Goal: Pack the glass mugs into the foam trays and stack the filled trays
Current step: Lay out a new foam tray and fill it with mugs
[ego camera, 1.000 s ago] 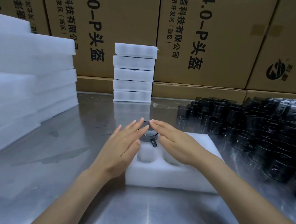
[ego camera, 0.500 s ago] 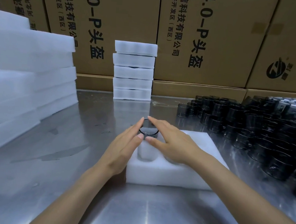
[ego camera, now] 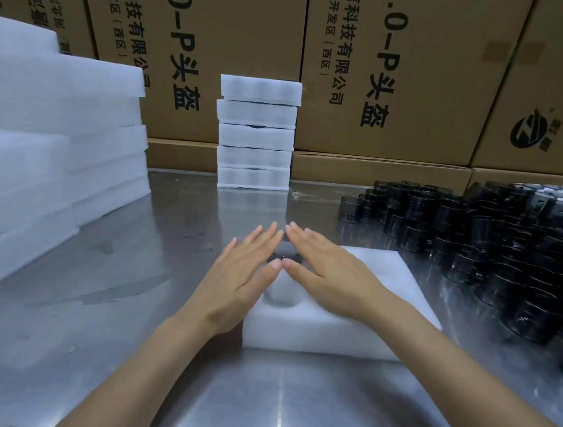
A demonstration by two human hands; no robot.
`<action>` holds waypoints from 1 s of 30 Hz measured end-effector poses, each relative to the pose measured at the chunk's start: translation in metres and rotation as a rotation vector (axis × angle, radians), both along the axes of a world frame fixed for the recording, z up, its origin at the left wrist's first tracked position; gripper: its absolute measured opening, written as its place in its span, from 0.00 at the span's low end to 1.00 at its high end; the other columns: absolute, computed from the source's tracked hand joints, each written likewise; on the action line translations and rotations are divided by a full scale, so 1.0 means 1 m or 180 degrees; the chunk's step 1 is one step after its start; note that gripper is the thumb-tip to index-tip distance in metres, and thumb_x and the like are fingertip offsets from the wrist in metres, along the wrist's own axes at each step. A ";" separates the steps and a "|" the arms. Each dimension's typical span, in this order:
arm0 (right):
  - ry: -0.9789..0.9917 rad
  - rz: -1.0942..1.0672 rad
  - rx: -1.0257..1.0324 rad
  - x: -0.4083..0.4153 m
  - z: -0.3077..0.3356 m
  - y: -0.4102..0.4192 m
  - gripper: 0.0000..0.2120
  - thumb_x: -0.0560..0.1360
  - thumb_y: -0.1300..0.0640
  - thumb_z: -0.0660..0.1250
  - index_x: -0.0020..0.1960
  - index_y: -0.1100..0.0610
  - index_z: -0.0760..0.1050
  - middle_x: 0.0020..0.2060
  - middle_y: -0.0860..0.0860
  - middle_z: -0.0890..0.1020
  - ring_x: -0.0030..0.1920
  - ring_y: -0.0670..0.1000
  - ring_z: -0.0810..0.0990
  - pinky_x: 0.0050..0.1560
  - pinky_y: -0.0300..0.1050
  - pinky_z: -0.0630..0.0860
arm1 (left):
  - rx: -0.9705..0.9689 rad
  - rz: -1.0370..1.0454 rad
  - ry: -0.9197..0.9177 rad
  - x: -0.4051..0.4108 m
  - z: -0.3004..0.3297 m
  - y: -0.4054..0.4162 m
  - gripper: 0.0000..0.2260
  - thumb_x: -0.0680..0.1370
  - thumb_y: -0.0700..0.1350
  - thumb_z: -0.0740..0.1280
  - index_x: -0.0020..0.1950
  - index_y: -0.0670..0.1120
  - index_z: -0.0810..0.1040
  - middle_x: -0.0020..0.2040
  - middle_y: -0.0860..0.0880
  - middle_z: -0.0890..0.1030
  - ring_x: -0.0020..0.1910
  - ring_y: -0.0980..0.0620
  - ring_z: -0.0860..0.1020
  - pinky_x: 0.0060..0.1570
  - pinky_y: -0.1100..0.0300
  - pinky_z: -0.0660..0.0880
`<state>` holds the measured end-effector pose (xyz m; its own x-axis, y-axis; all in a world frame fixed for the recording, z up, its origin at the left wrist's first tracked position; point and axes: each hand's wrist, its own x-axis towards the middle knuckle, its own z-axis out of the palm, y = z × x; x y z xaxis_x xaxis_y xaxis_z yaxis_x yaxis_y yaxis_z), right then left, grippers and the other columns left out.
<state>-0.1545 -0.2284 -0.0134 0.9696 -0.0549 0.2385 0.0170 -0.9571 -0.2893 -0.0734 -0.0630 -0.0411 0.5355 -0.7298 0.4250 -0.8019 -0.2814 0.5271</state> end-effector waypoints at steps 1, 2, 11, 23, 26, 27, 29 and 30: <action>0.0166 -0.0030 -0.0070 0.002 0.000 -0.001 0.28 0.80 0.39 0.48 0.77 0.45 0.48 0.76 0.38 0.50 0.75 0.39 0.47 0.70 0.38 0.49 | 0.0085 -0.0002 0.0087 0.000 0.000 0.000 0.24 0.75 0.65 0.43 0.71 0.63 0.49 0.71 0.71 0.48 0.72 0.72 0.44 0.68 0.72 0.36; 0.0322 -0.0056 -0.0146 0.003 0.001 -0.001 0.28 0.80 0.39 0.47 0.77 0.46 0.49 0.76 0.38 0.51 0.75 0.39 0.47 0.71 0.40 0.50 | 0.0172 -0.0006 0.0197 0.001 -0.001 0.000 0.22 0.76 0.64 0.43 0.70 0.66 0.50 0.70 0.71 0.49 0.72 0.71 0.44 0.70 0.68 0.37; 0.0642 -0.0061 -0.0312 0.004 0.003 0.001 0.27 0.81 0.40 0.44 0.78 0.47 0.47 0.76 0.40 0.48 0.76 0.42 0.46 0.75 0.48 0.47 | 0.0337 0.0084 0.0156 0.001 -0.001 0.001 0.25 0.71 0.70 0.41 0.68 0.70 0.53 0.70 0.71 0.53 0.72 0.70 0.46 0.71 0.60 0.39; -0.1222 -0.1415 0.1786 -0.013 0.017 -0.066 0.15 0.77 0.55 0.62 0.63 0.55 0.76 0.60 0.51 0.79 0.59 0.52 0.77 0.61 0.48 0.71 | -0.0571 -0.0019 0.1223 0.004 -0.008 0.004 0.26 0.71 0.54 0.59 0.69 0.61 0.64 0.71 0.64 0.61 0.71 0.68 0.57 0.65 0.70 0.54; -0.1485 -0.2245 0.1415 -0.032 0.023 -0.117 0.17 0.77 0.56 0.61 0.66 0.54 0.73 0.65 0.51 0.74 0.41 0.48 0.74 0.47 0.45 0.72 | -0.0608 -0.0137 0.1274 0.005 -0.008 0.002 0.20 0.71 0.53 0.59 0.62 0.65 0.66 0.65 0.69 0.66 0.63 0.75 0.63 0.59 0.78 0.58; -0.1445 -0.2435 0.1140 -0.038 0.025 -0.133 0.19 0.78 0.56 0.61 0.68 0.54 0.70 0.69 0.51 0.70 0.40 0.48 0.72 0.45 0.45 0.69 | -0.0618 -0.0140 0.1264 0.006 -0.008 0.002 0.20 0.71 0.52 0.59 0.61 0.67 0.66 0.63 0.71 0.67 0.61 0.78 0.63 0.57 0.79 0.59; -0.1211 -0.2709 0.0767 -0.047 0.026 -0.157 0.22 0.78 0.57 0.60 0.72 0.56 0.64 0.74 0.50 0.60 0.45 0.52 0.71 0.44 0.46 0.67 | -0.0636 -0.0119 0.1275 0.007 -0.009 0.001 0.19 0.70 0.52 0.59 0.60 0.68 0.66 0.62 0.73 0.67 0.61 0.77 0.64 0.57 0.78 0.60; -0.1047 -0.2833 0.0685 -0.050 0.026 -0.168 0.23 0.79 0.58 0.59 0.73 0.56 0.62 0.75 0.49 0.57 0.50 0.54 0.73 0.44 0.47 0.68 | -0.0650 -0.0124 0.1269 0.008 -0.009 0.001 0.19 0.71 0.52 0.59 0.60 0.68 0.66 0.60 0.75 0.68 0.60 0.77 0.64 0.56 0.78 0.61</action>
<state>-0.2048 -0.3960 0.0124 0.4389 -0.8098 0.3893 -0.5761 -0.5861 -0.5698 -0.0654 -0.0619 -0.0503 0.6603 -0.6754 0.3284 -0.5328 -0.1130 0.8387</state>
